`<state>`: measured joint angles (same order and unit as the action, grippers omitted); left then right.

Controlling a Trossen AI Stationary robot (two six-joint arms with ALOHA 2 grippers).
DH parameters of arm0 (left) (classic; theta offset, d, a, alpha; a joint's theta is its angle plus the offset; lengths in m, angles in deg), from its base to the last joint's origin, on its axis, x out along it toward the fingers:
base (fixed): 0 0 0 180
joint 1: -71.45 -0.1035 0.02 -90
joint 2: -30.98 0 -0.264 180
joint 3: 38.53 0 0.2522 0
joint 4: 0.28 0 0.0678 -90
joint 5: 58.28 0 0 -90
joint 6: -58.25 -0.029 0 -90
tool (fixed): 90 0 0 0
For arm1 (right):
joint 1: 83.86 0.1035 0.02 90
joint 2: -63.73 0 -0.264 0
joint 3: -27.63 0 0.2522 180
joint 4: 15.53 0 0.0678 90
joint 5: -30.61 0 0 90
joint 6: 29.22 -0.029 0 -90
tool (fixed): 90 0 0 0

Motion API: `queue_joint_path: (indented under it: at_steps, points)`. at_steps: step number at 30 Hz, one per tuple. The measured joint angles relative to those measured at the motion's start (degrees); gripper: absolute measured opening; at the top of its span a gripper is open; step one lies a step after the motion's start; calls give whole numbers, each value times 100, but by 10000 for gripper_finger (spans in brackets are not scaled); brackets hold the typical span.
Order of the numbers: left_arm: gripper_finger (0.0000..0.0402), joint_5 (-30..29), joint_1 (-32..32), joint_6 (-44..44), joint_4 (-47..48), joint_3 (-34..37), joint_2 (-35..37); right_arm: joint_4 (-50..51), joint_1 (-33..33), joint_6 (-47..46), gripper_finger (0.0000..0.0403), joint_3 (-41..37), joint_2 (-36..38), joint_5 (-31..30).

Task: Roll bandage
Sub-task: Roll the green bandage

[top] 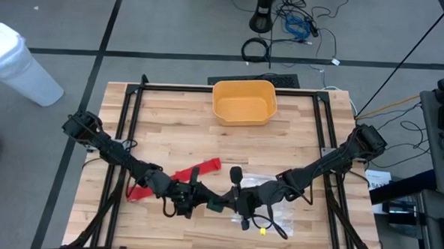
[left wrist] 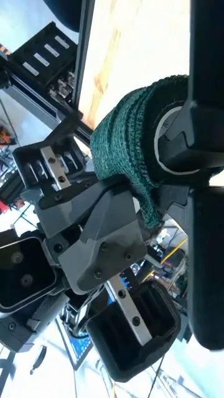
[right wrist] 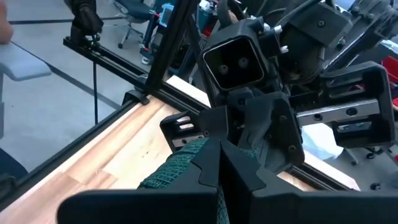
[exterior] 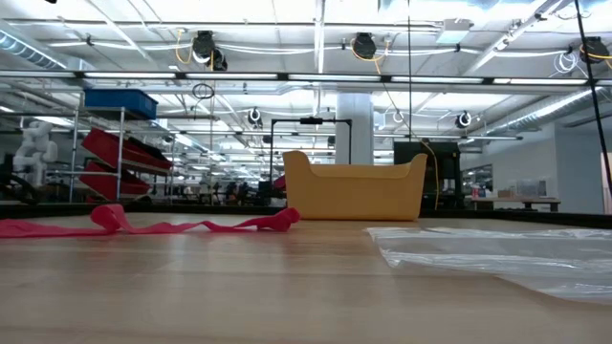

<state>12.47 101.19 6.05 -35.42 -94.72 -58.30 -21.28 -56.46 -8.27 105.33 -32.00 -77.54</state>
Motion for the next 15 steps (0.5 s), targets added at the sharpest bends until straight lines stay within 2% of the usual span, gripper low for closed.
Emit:
queue_joint_path:
  at_steps: [9,15]
  points:
    - [18,-17,-174,-94,429,-33,26,-58,-2,118,0,-13,119,46]
    - [41,-63,-306,-58,527,-33,21,-215,35,191,0,-5,125,43]
